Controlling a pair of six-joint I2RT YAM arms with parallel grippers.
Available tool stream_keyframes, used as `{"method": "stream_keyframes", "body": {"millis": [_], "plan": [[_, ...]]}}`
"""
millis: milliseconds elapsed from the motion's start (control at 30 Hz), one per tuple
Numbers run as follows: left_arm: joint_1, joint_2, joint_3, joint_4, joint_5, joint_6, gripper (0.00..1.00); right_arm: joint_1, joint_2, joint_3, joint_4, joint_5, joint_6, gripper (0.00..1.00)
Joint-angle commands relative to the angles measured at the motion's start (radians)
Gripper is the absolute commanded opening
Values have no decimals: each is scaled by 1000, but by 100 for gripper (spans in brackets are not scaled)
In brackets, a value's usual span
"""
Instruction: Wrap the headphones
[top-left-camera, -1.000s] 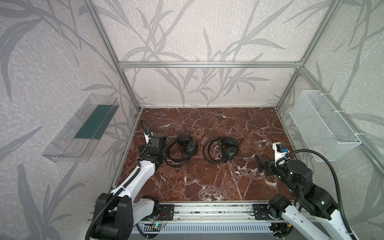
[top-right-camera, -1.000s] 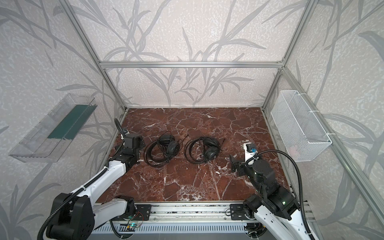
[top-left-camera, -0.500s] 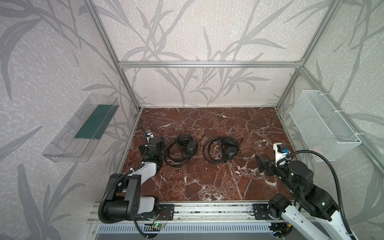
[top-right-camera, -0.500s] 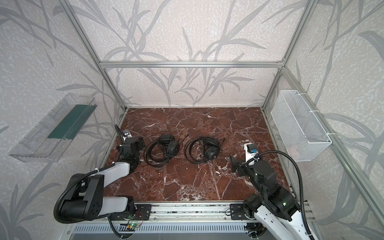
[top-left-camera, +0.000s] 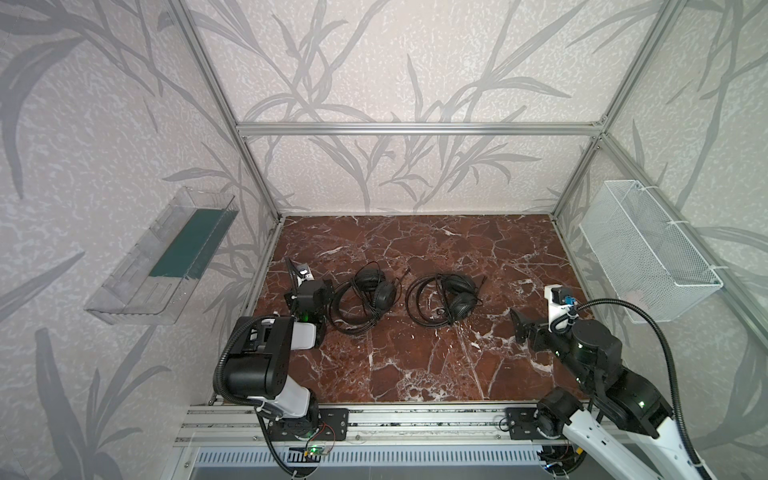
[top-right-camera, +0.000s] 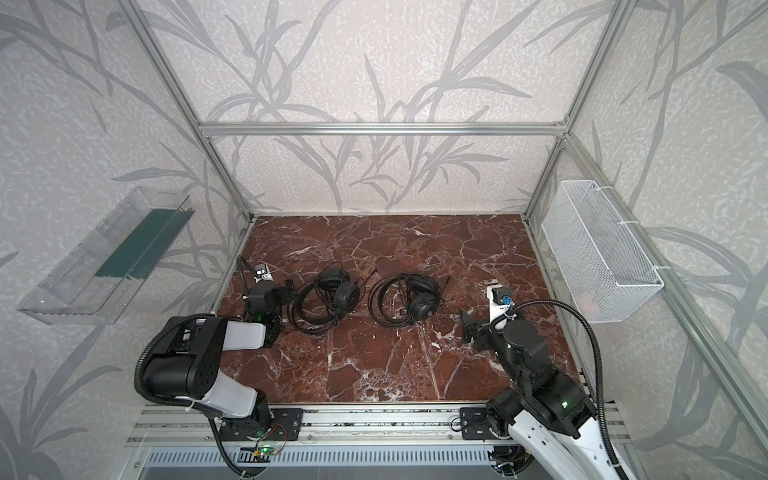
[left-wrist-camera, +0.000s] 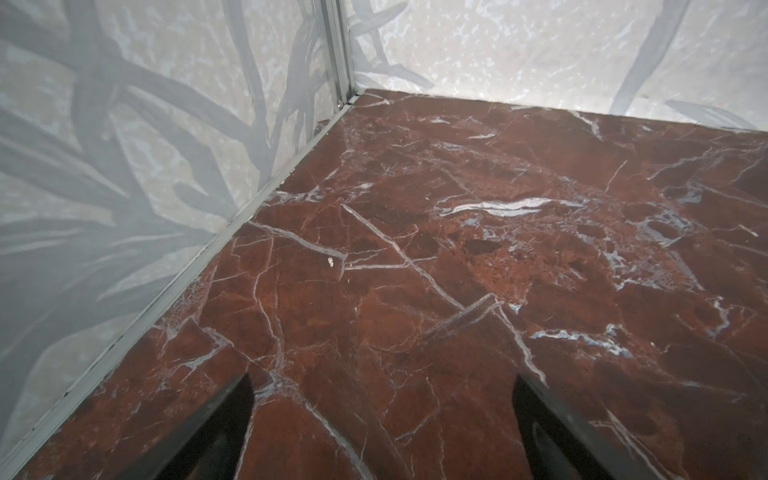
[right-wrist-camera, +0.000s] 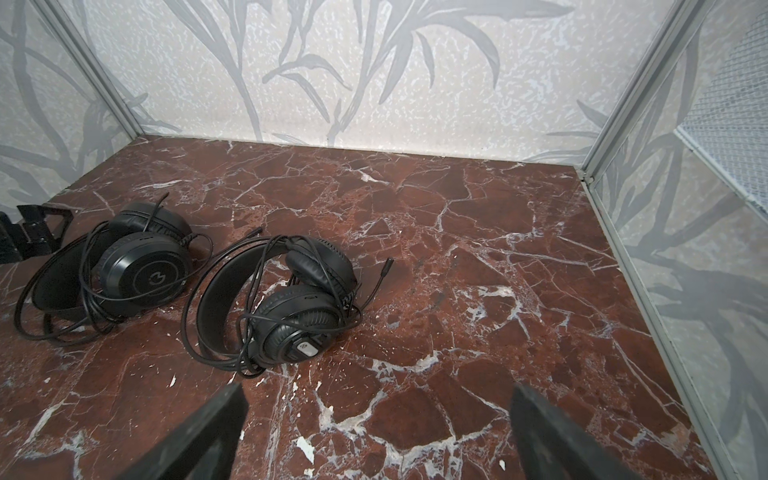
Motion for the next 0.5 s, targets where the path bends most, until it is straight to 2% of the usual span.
{"method": "stream_keyframes", "body": {"millis": [0,67,133,200,267,367,467], "plan": [[-7,31,-20,159,6,48,99,-2,36,-5,88,64,23,99],[-10,8,-7,94,-2,32,99,-1,71,-20,162,83,45,99],[-11,10,-9,100,-6,33,99,-3,117,-62,296,111,52,99],[-12,27,-19,153,-6,46,99,-9,186,-93,428,148,23,99],[-10,16,-12,116,-5,35,99,-31,289,-89,514,171,-19,99],[-10,23,-15,137,-4,40,99,-116,463,-92,619,219,-46,99],[-9,24,-16,142,-3,41,99,-233,580,-142,743,199,-48,99]]}}
